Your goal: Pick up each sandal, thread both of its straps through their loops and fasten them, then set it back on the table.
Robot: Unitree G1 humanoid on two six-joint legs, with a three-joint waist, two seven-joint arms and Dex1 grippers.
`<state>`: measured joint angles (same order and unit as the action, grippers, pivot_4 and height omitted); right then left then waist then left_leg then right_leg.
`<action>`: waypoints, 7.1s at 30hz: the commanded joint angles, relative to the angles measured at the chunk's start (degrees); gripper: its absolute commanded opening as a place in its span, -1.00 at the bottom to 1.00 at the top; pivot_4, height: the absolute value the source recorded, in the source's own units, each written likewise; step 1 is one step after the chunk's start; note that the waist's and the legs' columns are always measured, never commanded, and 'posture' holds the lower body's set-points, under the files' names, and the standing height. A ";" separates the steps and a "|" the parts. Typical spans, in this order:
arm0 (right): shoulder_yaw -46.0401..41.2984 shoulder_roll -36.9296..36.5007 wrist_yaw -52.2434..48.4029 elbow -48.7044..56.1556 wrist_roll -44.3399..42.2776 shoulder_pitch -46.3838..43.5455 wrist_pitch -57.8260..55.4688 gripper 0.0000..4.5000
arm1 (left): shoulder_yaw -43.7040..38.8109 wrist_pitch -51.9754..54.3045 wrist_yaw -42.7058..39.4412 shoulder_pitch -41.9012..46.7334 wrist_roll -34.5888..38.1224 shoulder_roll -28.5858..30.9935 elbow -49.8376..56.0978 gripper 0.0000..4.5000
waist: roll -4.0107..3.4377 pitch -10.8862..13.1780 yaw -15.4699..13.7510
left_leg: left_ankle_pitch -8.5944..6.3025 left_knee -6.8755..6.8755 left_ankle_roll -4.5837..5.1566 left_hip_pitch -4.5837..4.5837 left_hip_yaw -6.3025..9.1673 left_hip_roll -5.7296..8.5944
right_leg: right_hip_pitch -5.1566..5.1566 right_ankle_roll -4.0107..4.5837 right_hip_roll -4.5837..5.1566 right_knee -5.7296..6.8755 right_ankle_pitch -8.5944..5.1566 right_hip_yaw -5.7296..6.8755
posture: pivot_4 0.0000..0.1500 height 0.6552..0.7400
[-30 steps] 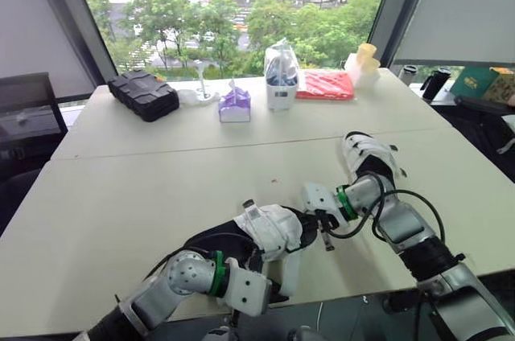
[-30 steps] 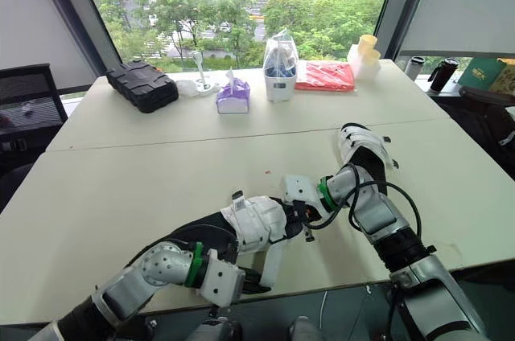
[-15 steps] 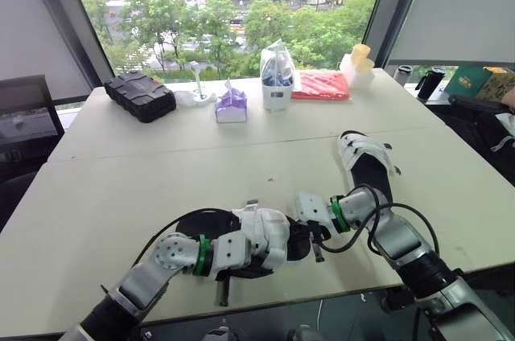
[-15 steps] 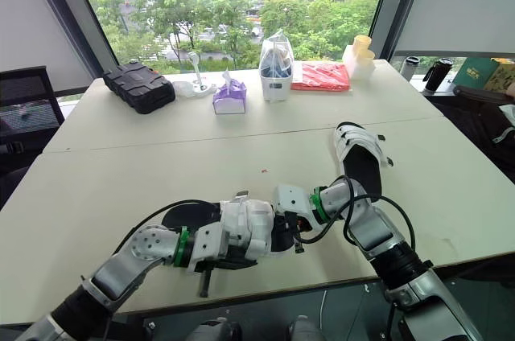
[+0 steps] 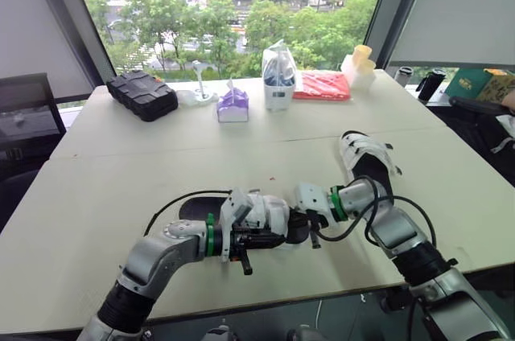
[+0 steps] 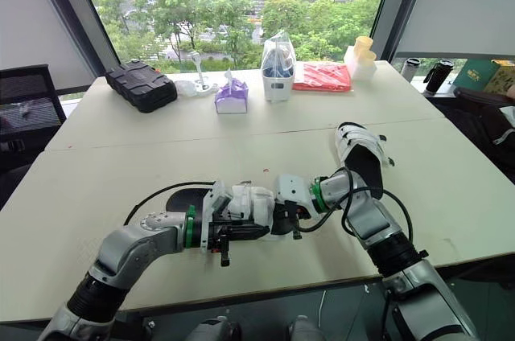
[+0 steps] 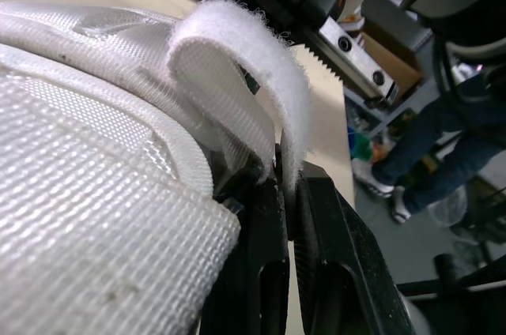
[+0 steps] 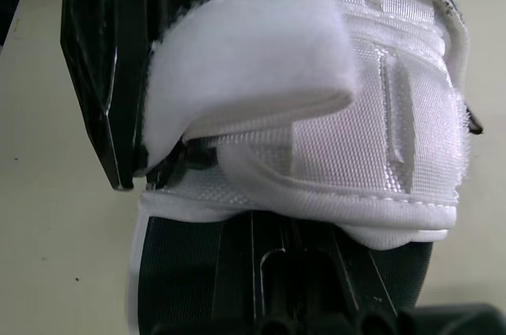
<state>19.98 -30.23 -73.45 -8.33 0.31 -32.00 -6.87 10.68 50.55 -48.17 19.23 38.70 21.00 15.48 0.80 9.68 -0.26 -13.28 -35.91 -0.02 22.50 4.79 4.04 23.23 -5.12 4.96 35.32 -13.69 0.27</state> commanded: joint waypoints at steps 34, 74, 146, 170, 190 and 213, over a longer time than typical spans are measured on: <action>4.07 1.22 0.39 -2.97 1.43 0.01 1.69 -1.00 | -14.72 10.43 15.50 12.72 10.69 -7.86 -19.29 0.88 | -0.04 0.01 0.85 | 0.01 -0.03 -0.14 -0.05 -0.04 0.06 | -0.06 -0.10 -0.01 0.04 0.02 -0.03 | 1.00 1.00; 4.28 1.23 1.32 -5.86 2.17 -1.37 4.12 -1.00 | -1.05 -9.24 -9.10 22.79 -12.28 1.85 -29.18 -0.98 | -0.03 0.01 1.02 | -0.03 0.04 -0.35 -0.09 -0.06 0.01 | -0.02 -0.25 -0.04 0.03 0.09 -0.06 | 1.00 1.00; -3.01 -3.56 0.66 12.40 -7.28 -1.27 -9.86 -1.00 | -2.25 -57.05 -6.01 20.20 -35.27 7.29 -39.20 0.97 | -0.12 -0.04 0.85 | -0.07 0.02 -0.34 0.26 -0.04 0.09 | 0.39 -0.40 0.02 0.26 0.02 -0.04 | 1.00 1.00; -14.15 -16.38 6.11 30.59 -17.29 3.69 -24.61 -1.00 | 5.96 -123.05 -3.81 24.07 -45.96 12.81 -59.88 0.97 | -0.09 0.02 -0.39 | -0.03 -0.29 -0.34 1.09 -0.17 0.16 | 1.20 -0.31 0.17 0.45 0.11 -0.03 | 1.00 1.00; -15.76 -19.10 11.44 33.69 -17.91 9.18 -24.92 -1.00 | 11.71 -126.97 1.11 34.33 -49.02 5.53 -71.68 -0.99 | 0.04 0.11 -0.45 | -0.06 -0.67 -0.25 1.06 -0.19 0.14 | 1.09 -0.41 -0.01 0.74 0.15 0.01 | 1.00 1.00; -12.49 -17.71 12.80 31.92 -16.89 6.85 -23.13 -1.00 | 16.24 -60.97 45.64 46.90 -81.17 -5.82 -78.45 -0.99 | 0.19 0.21 -0.62 | -0.15 -1.20 -0.10 1.19 -0.14 0.17 | 0.91 -0.77 -0.15 0.82 0.22 0.02 | 1.00 1.00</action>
<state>8.03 -47.78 -60.53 23.24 -16.53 -23.73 -30.85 27.80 -12.43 -3.33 63.86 -43.60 16.21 -63.01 1.00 9.89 -0.87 -13.44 -37.11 -0.12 23.69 4.65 4.21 24.14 -5.89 4.81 36.15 -13.46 0.28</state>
